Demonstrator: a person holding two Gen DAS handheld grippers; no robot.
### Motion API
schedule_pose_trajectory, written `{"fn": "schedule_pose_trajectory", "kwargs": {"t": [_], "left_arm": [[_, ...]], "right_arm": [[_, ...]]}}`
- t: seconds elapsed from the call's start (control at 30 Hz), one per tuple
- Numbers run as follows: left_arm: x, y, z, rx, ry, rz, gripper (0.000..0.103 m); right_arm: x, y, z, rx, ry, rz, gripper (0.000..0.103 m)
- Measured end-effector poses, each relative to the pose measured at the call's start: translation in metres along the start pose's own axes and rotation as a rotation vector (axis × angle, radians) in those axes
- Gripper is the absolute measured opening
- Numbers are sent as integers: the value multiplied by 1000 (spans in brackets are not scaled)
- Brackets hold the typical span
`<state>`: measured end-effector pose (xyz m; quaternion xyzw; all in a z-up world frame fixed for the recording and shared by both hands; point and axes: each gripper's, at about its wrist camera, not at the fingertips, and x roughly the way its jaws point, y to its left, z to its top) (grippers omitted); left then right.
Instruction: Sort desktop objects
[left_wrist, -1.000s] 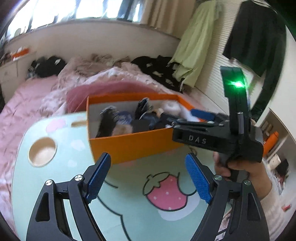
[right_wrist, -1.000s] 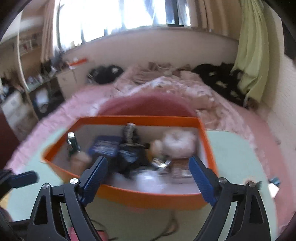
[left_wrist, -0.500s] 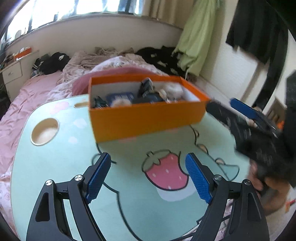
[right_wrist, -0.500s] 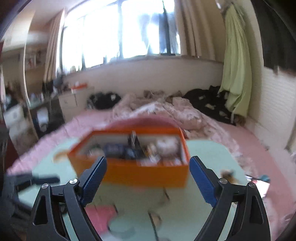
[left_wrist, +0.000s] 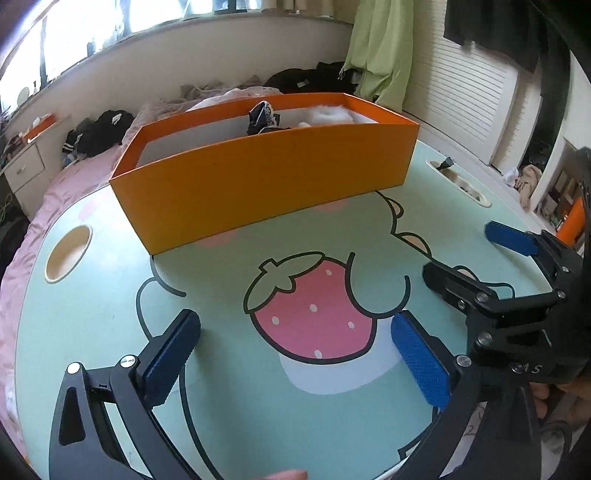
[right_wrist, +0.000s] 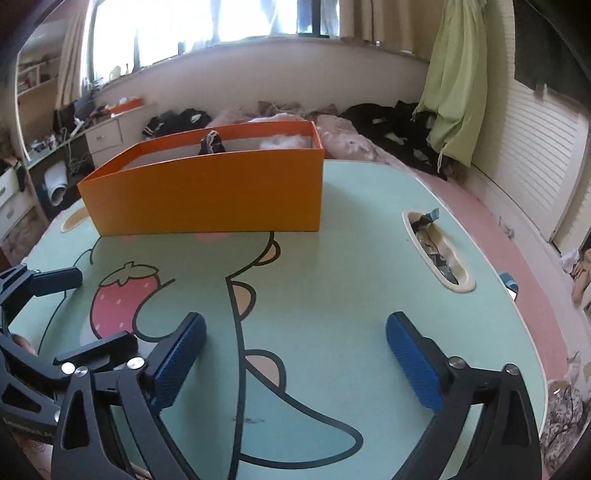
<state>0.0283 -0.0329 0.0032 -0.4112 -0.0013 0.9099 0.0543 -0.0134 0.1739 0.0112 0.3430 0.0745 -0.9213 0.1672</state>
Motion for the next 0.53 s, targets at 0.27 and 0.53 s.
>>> {"fn": "schedule_pose_trajectory", "kwargs": {"t": [0.27, 0.53], "left_arm": [[2, 15, -1, -55, 10, 44, 103], [2, 15, -1, -56, 9, 43, 103]], "right_arm": [[1, -3, -11, -23, -43, 20, 103], [2, -1, -14, -26, -54, 20, 103]]}}
